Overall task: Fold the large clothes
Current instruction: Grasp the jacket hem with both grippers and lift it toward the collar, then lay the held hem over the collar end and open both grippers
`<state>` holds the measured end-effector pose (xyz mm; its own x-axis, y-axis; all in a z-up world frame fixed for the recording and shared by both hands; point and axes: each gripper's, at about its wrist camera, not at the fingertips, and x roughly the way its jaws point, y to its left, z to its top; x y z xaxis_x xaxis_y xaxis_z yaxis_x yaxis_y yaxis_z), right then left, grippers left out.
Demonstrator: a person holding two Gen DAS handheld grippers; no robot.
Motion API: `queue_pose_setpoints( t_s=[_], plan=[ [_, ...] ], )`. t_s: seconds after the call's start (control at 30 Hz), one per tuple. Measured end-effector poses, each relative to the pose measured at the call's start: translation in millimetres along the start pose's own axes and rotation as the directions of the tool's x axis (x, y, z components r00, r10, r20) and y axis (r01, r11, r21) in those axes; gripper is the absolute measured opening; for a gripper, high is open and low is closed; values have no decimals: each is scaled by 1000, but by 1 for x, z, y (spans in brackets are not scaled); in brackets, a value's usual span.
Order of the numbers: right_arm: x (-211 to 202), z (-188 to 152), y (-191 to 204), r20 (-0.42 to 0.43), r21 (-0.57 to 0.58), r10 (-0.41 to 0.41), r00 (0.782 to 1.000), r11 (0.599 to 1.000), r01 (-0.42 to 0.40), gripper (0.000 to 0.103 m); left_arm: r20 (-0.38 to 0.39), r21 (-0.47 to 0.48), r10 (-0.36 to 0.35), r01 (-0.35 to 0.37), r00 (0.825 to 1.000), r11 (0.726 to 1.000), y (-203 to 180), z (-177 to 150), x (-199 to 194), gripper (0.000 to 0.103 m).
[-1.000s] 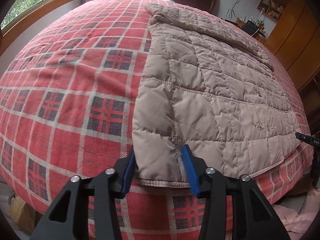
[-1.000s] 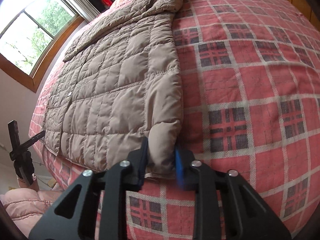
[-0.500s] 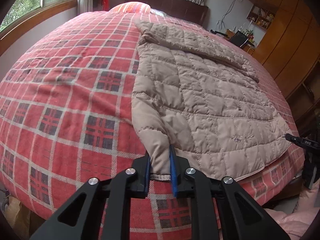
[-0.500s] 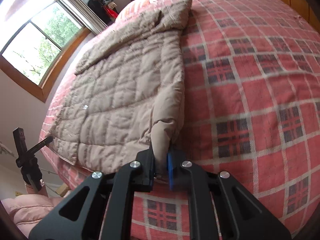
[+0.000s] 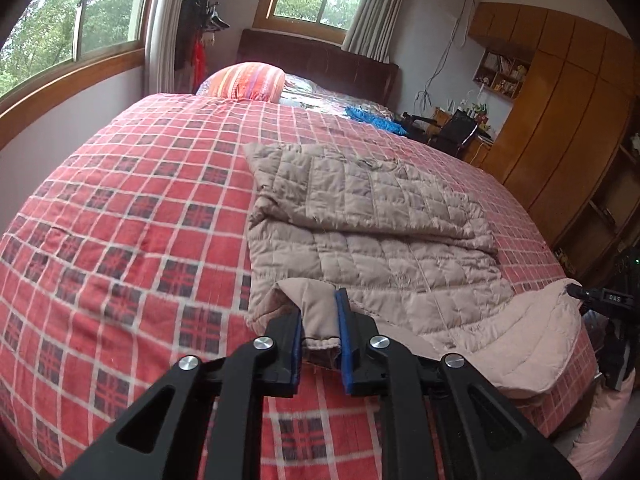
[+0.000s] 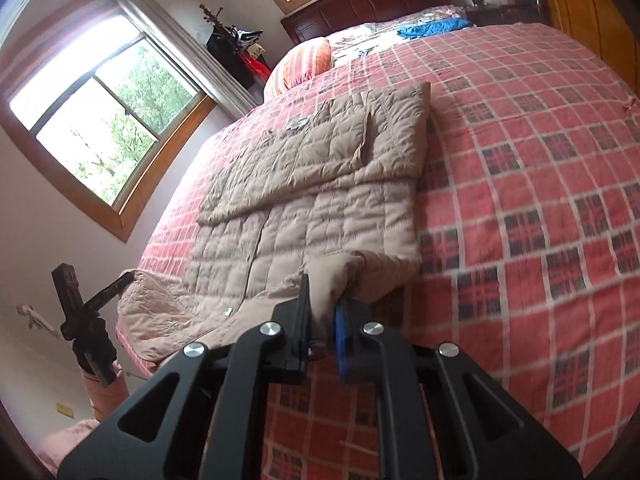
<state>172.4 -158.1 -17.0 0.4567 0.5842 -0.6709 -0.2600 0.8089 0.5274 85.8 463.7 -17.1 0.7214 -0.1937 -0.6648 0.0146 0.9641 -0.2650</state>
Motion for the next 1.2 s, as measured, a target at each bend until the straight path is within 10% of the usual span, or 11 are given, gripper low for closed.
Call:
queue_pose_setpoints(
  t_s=[0.57,1.2],
  plan=[
    [94,104,-55,-90,214,60,994,976,-39,9,-116,-176,39,-59,992,983,45,80,142,15],
    [164,107,-109,-156,345,105,982,937,-45,10,-166,-207,71,-105,984,973,64,77,195,18]
  ],
)
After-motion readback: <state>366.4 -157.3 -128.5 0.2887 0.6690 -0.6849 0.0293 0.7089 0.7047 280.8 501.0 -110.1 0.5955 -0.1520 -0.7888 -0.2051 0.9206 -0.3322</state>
